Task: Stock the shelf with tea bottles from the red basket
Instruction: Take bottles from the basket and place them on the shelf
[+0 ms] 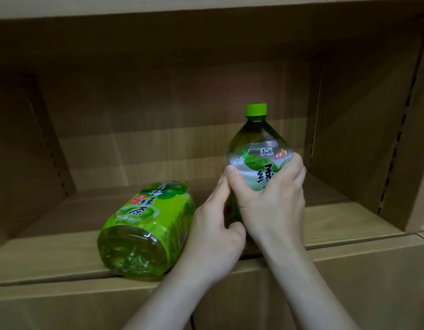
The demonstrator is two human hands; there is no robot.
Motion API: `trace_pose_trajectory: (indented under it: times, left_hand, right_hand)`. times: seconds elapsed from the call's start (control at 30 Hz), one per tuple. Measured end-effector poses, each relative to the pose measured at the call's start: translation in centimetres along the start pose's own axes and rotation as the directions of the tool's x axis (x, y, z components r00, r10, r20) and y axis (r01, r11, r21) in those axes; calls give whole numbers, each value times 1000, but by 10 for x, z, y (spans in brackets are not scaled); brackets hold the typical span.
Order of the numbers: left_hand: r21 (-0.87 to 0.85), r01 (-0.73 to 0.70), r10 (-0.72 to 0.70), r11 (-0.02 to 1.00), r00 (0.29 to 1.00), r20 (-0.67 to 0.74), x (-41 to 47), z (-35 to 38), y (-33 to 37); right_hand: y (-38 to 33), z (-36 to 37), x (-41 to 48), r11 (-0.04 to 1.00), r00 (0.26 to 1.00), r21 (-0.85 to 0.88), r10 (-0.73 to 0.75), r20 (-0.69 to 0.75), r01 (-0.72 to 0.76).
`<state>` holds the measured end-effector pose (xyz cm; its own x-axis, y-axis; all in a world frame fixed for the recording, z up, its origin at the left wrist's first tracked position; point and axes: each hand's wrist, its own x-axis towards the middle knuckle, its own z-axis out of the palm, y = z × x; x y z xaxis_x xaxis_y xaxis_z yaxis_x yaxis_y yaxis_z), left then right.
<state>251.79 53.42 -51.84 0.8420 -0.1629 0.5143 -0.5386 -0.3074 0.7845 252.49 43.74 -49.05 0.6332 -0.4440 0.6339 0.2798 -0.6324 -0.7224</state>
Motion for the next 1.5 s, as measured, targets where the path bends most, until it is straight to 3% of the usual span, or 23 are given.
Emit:
trace_pose_trajectory:
  times: [0.13,0.27,0.37,0.43,0.53,0.6,0.73,0.9,1.0,1.07,1.1,1.17,1.2,1.27,1.33,1.43,1.5]
  left_hand:
    - [98,19,-23,995,999,46,-2,-4,10]
    - [248,70,-49,966,995,-89,13,-1,36]
    - [370,138,-74,919,981,-182,18,6,58]
    - [420,72,24,905,975,-219,22,-4,78]
    - [443,-28,173,896,941,-290,37,-49,104]
    - [423,3,140,906,942,-306,41,-87,105]
    - [432,236,-40,870,908,-416,25,-153,81]
    - [361,314,-59,878,820,-569,5,-204,56]
    - [372,393,-98,841,787,-609,-10,-224,34]
    - [340,443,-146,830,760,-633,-22,-233,15]
    - [324,452,-150,831,744,-652,-27,-236,5]
    - [301,458,-136,837,706,-695,-32,-244,-11]
    - [301,458,-130,836,700,-702,-31,-249,-18]
    - [307,462,-136,832,706,-695,-27,-257,-26]
    - [347,474,-127,809,718,-685,-25,-261,-32]
    - [519,473,-32,712,760,-649,-28,-262,-32]
    - [674,427,60,603,818,-573,-33,-261,-30]
  right_hand:
    - [10,-18,-2,999,994,19,-29,104,28]
    - [27,-36,14,987,956,150,15,294,-61]
    - [19,-39,12,979,957,179,40,287,-94]
    - [1,-44,10,958,971,261,55,233,-116]
    - [-43,-48,17,943,963,333,-67,260,-24]
    - [-72,-35,22,947,921,320,-121,370,-4]
    - [-124,4,11,959,815,283,-189,548,31]
    - [-177,41,-15,906,677,410,-239,696,-102]
    - [-181,64,-34,916,552,385,-265,791,-112]
    - [-181,74,-42,941,510,338,-302,805,25]
    - [-179,75,-45,947,484,264,-320,815,182]
    - [-174,72,-51,864,468,37,-307,828,501]
    - [-172,70,-53,816,446,-66,-245,861,574]
    - [-169,70,-57,727,360,-205,-62,931,655]
    - [-165,75,-60,639,308,-253,26,951,727]
    - [-160,75,-52,604,302,-228,-22,953,764]
    - [-158,76,-46,592,364,-231,-114,925,772]
